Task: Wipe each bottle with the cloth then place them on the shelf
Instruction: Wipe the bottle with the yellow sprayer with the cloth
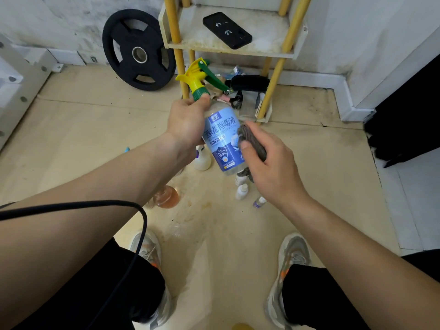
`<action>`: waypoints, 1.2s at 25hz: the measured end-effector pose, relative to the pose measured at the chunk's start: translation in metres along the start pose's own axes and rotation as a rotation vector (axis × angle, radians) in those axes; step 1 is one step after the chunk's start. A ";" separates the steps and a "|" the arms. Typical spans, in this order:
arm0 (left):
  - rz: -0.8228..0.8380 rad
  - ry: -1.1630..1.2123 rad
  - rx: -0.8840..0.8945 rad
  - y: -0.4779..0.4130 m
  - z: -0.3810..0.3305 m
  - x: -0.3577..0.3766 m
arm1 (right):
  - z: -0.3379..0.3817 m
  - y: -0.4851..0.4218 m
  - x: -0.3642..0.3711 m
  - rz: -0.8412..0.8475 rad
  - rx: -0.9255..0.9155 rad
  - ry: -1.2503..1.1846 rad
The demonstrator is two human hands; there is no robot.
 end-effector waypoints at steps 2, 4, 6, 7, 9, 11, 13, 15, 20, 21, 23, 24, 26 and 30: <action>-0.011 0.012 -0.035 0.001 0.004 0.000 | 0.002 0.004 0.006 0.060 -0.051 0.074; 0.021 0.021 -0.050 0.005 0.006 0.004 | 0.002 0.006 0.010 0.082 -0.078 0.157; 0.068 0.025 -0.055 0.009 0.005 0.009 | -0.001 0.004 0.007 0.051 -0.054 0.139; 0.089 0.024 -0.059 0.009 0.004 0.010 | -0.003 0.002 0.004 0.027 -0.040 0.101; 0.145 0.008 -0.053 0.007 -0.001 0.013 | -0.005 -0.001 -0.001 -0.030 -0.013 -0.006; 0.203 -0.026 -0.031 0.006 -0.007 0.015 | -0.007 -0.002 -0.008 -0.086 0.030 -0.130; 0.261 -0.078 0.004 0.007 -0.012 0.019 | -0.008 -0.003 -0.013 -0.116 0.063 -0.230; 0.288 -0.146 0.054 0.009 -0.021 0.018 | -0.009 -0.005 -0.016 -0.119 0.082 -0.312; 0.291 -0.199 0.097 -0.007 -0.028 0.003 | -0.006 -0.007 -0.010 -0.049 0.096 -0.457; 0.319 -0.157 0.069 -0.010 -0.026 0.003 | -0.004 -0.006 -0.007 -0.021 0.106 -0.491; 0.412 -0.046 0.030 -0.012 -0.024 0.008 | -0.002 -0.006 -0.001 0.033 0.130 -0.568; 0.462 -0.004 0.027 -0.012 -0.024 0.011 | -0.002 -0.007 0.002 0.057 0.144 -0.607; 0.515 0.039 0.037 -0.013 -0.025 0.014 | -0.004 -0.007 0.007 0.096 0.173 -0.678; 0.483 -0.002 0.101 -0.015 -0.034 0.012 | -0.007 -0.007 0.008 0.099 0.188 -0.672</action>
Point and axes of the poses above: each hand's wrist, its own y-axis away from the middle knuckle, its own x-axis out of the palm, z = x × y, the point moved 10 cm from there along -y, towards the middle knuckle, and after that the axes turned 7 degrees about -z, right-handed, at the moved point
